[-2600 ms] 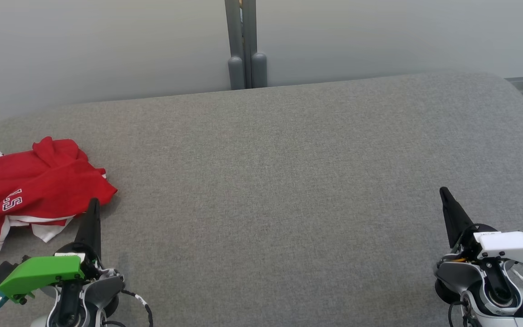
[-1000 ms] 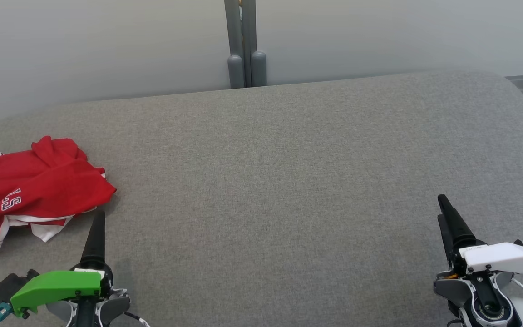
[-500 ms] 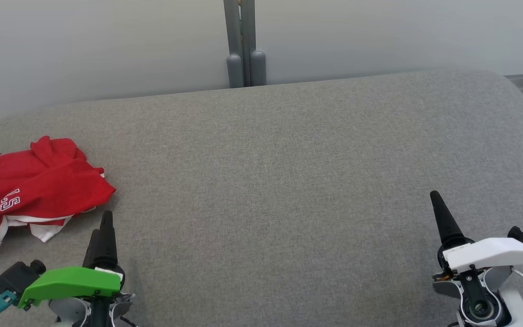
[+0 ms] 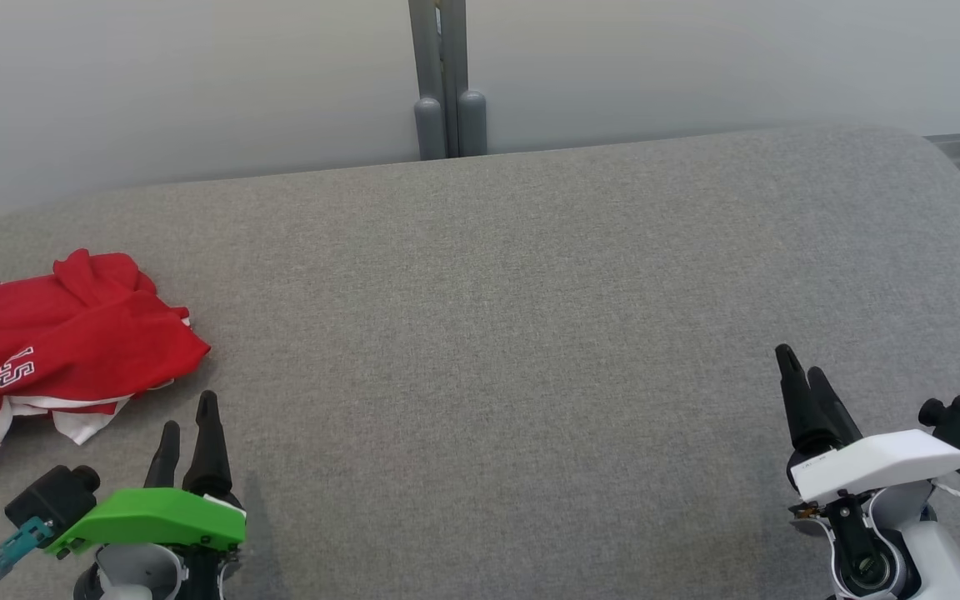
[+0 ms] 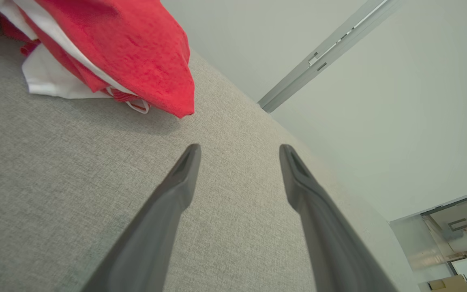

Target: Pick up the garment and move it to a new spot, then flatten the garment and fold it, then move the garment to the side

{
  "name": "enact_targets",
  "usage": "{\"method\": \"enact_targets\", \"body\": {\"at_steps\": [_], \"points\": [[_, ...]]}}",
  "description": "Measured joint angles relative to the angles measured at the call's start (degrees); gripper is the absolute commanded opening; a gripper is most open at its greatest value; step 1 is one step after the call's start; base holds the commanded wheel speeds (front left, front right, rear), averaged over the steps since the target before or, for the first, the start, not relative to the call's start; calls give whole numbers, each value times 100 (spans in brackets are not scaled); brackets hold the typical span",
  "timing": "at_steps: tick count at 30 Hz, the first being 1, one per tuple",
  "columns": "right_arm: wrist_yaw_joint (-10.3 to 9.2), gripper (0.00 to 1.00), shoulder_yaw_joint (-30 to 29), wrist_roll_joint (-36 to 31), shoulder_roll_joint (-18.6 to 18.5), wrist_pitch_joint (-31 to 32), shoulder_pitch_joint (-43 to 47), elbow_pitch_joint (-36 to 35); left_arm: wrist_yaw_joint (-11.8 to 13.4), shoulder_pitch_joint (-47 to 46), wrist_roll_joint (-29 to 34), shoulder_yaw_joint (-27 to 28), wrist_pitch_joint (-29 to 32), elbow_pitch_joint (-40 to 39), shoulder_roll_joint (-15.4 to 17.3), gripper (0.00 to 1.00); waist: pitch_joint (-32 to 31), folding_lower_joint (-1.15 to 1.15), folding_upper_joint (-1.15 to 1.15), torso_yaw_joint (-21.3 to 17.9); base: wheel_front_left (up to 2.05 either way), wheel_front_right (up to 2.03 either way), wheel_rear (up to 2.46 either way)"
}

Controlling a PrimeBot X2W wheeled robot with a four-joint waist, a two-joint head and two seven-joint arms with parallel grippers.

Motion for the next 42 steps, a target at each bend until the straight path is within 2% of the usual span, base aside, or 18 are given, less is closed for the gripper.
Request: {"method": "enact_targets", "body": {"at_steps": [13,42], "points": [[0,100,196,-869,-104,-236,1,-89,225,68,981,-214,-236,27,96,100,-3,0,0,7,0,0,0],[0,100,427,-2595,-272,-665,-2,-42,500,120,2699,-495,-654,-33,237,100,17,0,0,15,0,0,0]]}}
